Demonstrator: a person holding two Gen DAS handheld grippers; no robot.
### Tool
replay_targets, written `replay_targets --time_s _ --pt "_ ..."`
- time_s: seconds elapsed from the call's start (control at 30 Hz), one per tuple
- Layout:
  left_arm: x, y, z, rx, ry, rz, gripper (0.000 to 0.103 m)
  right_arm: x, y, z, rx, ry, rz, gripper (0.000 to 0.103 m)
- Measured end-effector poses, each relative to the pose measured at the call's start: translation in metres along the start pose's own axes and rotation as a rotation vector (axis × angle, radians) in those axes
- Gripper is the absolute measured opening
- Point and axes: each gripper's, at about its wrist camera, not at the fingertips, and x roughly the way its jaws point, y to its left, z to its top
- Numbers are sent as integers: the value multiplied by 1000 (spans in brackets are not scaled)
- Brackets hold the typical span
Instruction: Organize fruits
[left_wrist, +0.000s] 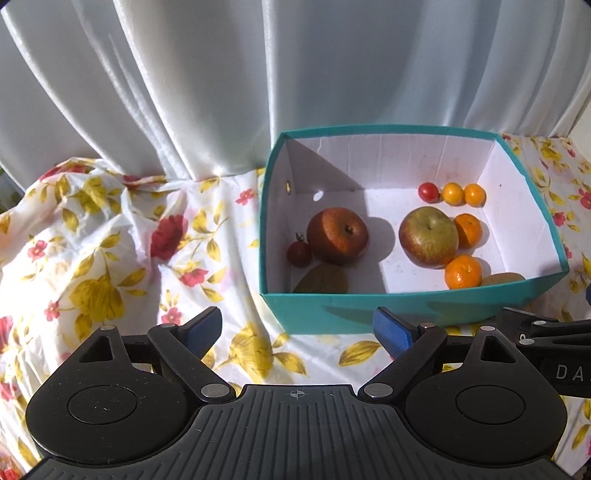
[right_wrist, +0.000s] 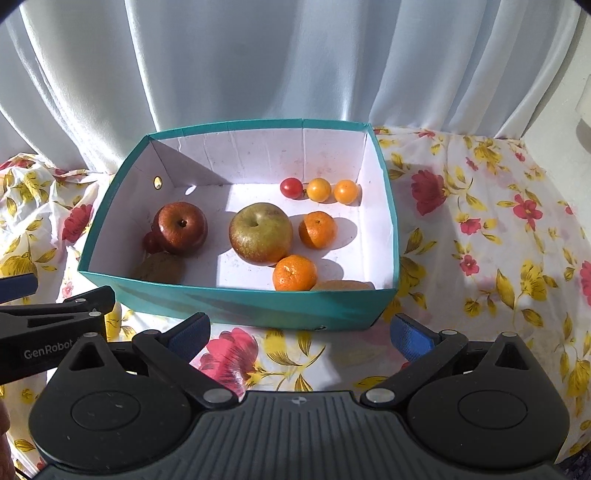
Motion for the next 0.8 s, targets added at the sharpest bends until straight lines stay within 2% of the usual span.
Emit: replay_targets --time_s 0.2,0.8 --pt "9 -3 -1 18 42 -4 93 5 4 1 -21 23 -3 103" --pt "23 -1 5 0 78 -5 92 16 2 5 -15 50 -31 103"
